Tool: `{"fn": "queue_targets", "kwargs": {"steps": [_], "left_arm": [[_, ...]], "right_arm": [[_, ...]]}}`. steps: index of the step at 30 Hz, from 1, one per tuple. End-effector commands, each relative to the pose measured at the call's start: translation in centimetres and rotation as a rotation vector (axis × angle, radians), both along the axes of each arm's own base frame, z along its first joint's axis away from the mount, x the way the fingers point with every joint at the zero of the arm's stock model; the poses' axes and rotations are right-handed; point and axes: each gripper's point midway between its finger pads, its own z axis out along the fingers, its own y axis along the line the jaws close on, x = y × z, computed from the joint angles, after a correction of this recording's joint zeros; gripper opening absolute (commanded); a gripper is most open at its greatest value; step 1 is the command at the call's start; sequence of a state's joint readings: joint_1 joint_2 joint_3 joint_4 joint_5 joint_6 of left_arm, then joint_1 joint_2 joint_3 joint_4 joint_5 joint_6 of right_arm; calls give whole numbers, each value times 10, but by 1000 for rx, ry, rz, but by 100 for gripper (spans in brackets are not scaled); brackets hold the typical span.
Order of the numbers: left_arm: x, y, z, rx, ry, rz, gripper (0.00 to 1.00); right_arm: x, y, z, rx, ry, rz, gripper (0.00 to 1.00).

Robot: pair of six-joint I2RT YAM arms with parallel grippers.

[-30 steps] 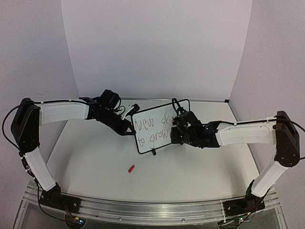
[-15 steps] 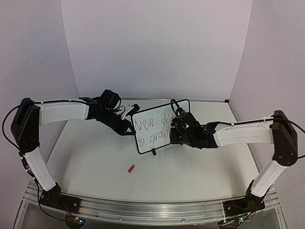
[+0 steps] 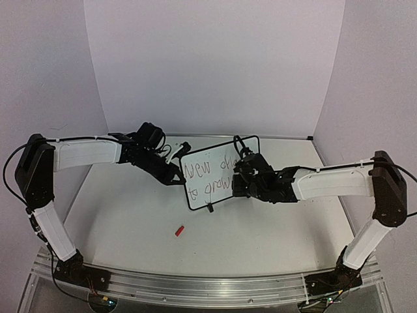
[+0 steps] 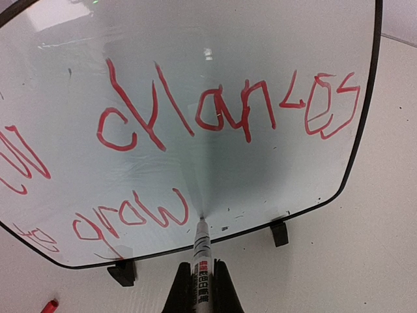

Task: Write a sentence on the whiteboard

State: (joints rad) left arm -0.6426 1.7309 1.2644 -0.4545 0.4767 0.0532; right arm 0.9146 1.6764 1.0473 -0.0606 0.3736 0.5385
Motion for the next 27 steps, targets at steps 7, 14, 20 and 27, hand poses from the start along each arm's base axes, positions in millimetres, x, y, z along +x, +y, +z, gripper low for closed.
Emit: {"fn": "queue_targets", "kwargs": {"steps": [7, 14, 20, 27], "left_arm": [[5, -1, 12, 13, -34, 3, 9], [8, 6, 12, 23, -58, 45, 39], [0, 17, 17, 23, -43, 106, 68], [-23, 48, 32, 8, 10, 261, 82]], "right_arm": [[-28, -25, 48, 14, 1, 89, 0], [-46, -61, 69, 78, 5, 91, 0], [-49, -71, 86, 99, -22, 91, 0], [-59, -79, 93, 114, -37, 106, 0]]}}
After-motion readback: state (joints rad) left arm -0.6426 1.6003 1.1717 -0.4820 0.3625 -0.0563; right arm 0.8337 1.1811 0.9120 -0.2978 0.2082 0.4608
